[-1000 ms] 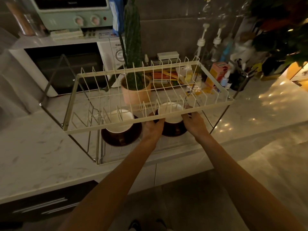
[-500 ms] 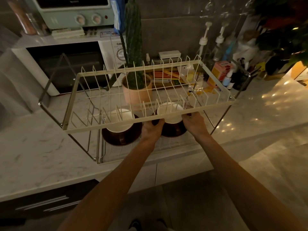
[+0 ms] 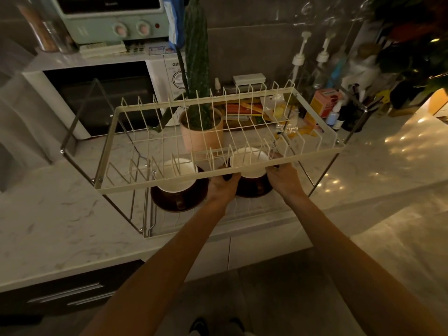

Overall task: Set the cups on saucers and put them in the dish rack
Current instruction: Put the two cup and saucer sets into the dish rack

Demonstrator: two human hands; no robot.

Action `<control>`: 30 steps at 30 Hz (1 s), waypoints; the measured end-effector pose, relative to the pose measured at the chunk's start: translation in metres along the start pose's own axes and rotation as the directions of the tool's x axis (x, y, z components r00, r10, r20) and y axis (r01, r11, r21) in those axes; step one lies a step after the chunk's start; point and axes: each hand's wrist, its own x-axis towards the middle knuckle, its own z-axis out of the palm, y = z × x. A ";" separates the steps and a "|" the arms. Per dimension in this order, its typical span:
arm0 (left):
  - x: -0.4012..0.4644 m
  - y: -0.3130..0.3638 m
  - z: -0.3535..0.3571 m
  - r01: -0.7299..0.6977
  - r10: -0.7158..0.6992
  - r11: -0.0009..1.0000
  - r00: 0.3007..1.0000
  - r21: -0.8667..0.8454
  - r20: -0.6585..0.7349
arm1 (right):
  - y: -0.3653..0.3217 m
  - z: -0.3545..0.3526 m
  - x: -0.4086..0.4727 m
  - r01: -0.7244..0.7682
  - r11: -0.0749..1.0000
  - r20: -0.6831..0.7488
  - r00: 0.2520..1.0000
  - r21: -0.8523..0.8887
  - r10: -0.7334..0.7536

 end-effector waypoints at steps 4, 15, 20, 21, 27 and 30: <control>-0.016 0.013 -0.009 -0.082 0.071 0.985 0.995 0.153 0.074 | 0.000 0.003 -0.005 0.120 0.984 -0.035 0.992 -0.128 -0.125; -0.075 -0.004 -0.107 -0.687 0.748 0.239 0.580 0.686 0.321 | -0.035 0.060 -0.060 0.589 0.650 0.081 0.768 -0.480 -0.636; -0.068 -0.008 -0.134 -0.405 0.700 0.267 0.705 0.875 0.112 | -0.057 0.085 -0.059 0.653 0.641 0.230 0.751 -0.404 -0.620; -0.066 -0.009 -0.137 -0.360 0.687 0.301 0.724 0.883 0.061 | -0.061 0.091 -0.058 0.647 0.658 0.230 0.758 -0.387 -0.610; -0.053 -0.009 -0.142 -0.231 0.592 0.456 0.800 0.860 -0.099 | -0.069 0.118 -0.051 0.600 0.705 0.220 0.798 -0.378 -0.561; -0.051 -0.007 -0.134 -0.309 0.626 0.476 0.776 0.823 -0.071 | -0.069 0.125 -0.050 0.547 0.772 0.210 0.837 -0.325 -0.505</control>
